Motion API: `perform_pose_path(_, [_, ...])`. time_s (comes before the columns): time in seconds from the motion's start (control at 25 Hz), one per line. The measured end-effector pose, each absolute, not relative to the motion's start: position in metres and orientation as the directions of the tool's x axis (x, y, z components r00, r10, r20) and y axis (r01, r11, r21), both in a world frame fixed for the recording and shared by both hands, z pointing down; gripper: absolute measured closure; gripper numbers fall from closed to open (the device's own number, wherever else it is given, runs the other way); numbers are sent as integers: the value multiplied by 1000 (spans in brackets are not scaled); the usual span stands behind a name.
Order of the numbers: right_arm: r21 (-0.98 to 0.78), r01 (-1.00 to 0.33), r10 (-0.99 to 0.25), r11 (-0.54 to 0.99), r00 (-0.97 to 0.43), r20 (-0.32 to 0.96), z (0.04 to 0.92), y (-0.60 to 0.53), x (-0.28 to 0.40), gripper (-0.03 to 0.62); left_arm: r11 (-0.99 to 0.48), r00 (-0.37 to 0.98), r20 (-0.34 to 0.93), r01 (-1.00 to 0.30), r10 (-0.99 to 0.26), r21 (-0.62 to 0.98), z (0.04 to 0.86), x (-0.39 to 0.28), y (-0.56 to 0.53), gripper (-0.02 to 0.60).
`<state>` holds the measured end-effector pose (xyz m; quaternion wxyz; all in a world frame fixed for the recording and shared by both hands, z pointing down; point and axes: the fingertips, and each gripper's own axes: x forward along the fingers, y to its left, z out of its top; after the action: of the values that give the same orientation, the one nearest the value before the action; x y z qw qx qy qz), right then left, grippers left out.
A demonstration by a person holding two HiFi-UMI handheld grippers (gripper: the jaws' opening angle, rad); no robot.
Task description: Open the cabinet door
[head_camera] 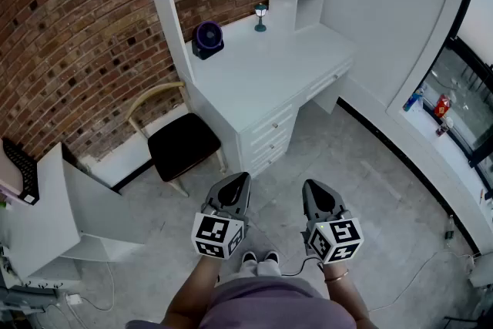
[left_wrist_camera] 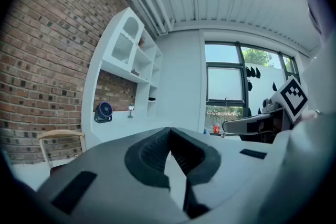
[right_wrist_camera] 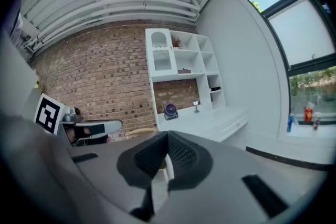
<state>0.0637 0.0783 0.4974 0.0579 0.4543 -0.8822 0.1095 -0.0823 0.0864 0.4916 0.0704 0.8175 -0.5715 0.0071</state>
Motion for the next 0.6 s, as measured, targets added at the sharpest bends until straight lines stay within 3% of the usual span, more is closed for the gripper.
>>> perform_pose_path(0.6, [-154,-792,-762,590,-610,216,507,76,66,591,-303,325,85,-932,-942,200,492,-86,80,581])
